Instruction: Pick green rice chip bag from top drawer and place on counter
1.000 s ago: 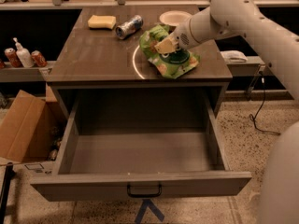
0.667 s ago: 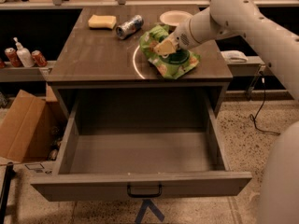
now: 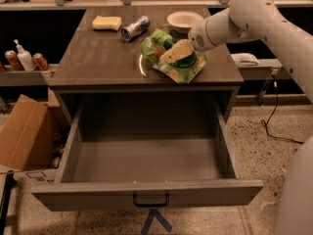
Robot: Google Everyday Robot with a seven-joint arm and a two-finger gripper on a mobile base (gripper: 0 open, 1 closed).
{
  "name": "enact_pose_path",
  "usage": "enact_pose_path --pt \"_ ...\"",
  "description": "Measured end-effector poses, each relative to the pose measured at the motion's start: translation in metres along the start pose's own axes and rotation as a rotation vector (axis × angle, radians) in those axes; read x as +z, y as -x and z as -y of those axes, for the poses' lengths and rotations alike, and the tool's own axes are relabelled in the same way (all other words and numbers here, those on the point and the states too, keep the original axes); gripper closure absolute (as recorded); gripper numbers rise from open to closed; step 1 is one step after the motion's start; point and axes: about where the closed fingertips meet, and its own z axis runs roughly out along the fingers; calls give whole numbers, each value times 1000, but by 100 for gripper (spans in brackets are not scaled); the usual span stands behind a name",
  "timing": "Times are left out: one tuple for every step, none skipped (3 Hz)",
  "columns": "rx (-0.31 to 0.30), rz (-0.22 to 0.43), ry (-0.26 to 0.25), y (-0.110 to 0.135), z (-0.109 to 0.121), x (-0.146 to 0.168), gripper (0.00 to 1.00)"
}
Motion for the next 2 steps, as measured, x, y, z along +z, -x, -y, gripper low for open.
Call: enact_pose_path --pt "-2 57 -47 8 8 -28 0" --pt "-10 105 -97 16 12 -63 0"
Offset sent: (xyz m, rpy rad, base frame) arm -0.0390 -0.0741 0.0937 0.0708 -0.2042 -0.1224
